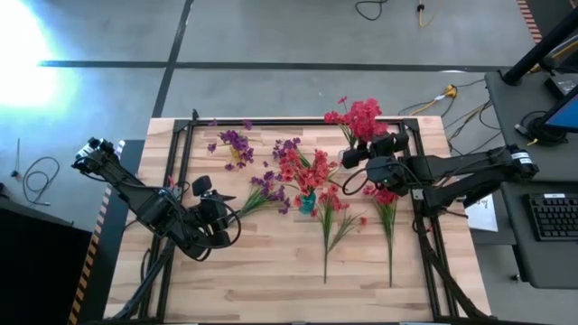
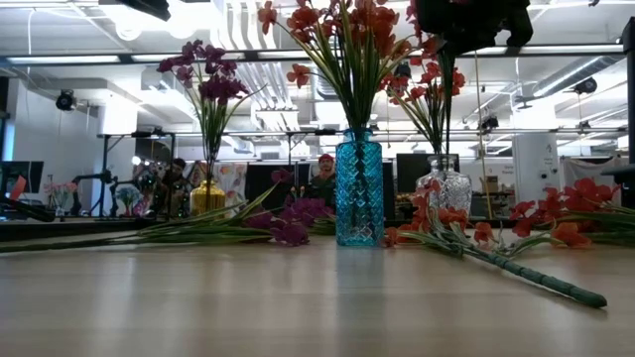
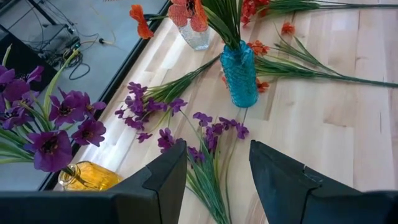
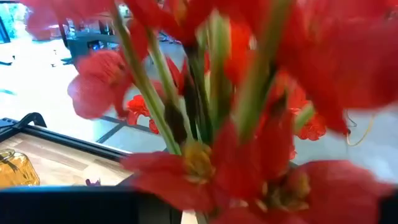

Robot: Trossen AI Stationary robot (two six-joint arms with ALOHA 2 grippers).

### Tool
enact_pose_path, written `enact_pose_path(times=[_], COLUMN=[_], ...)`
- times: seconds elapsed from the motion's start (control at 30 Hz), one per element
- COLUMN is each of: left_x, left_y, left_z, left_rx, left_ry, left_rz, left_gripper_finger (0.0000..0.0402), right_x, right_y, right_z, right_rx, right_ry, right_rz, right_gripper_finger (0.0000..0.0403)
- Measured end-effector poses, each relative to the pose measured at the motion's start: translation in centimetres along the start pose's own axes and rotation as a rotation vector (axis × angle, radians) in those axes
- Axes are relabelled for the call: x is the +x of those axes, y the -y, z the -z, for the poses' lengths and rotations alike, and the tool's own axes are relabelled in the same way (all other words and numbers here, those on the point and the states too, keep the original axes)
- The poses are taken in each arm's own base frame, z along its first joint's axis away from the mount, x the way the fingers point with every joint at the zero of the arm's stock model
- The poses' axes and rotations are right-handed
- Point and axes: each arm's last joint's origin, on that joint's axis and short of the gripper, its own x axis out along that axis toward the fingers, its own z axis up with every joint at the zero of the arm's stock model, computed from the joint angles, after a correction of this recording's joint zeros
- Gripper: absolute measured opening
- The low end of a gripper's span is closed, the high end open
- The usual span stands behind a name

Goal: Sort flowers into vase by color
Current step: Put the left red flowers into the transparent vase

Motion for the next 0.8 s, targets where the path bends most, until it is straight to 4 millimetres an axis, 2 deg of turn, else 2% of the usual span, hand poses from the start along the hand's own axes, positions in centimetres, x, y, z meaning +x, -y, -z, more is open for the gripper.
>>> enact_pose_path(times=[0.37,0.8], left_x=[-0.01,0.00], left_y=[0.01,0.00], left_z=[0.00,-0.01], left_rx=[0.000,-0.021], left_ry=[0.000,0.000], left_rz=[0.000,0.000], left_gripper_finger=[0.0160,0.0160], right_x=[-0.03,-0.18], right_y=[0.01,0.53], right_z=[0.00,0.04], right_rx=[-0.013,-0.035], right_ry=[0.000,-0.014], right_rz=[0.000,-0.002], right_gripper_finger=[0.0166,0.0251])
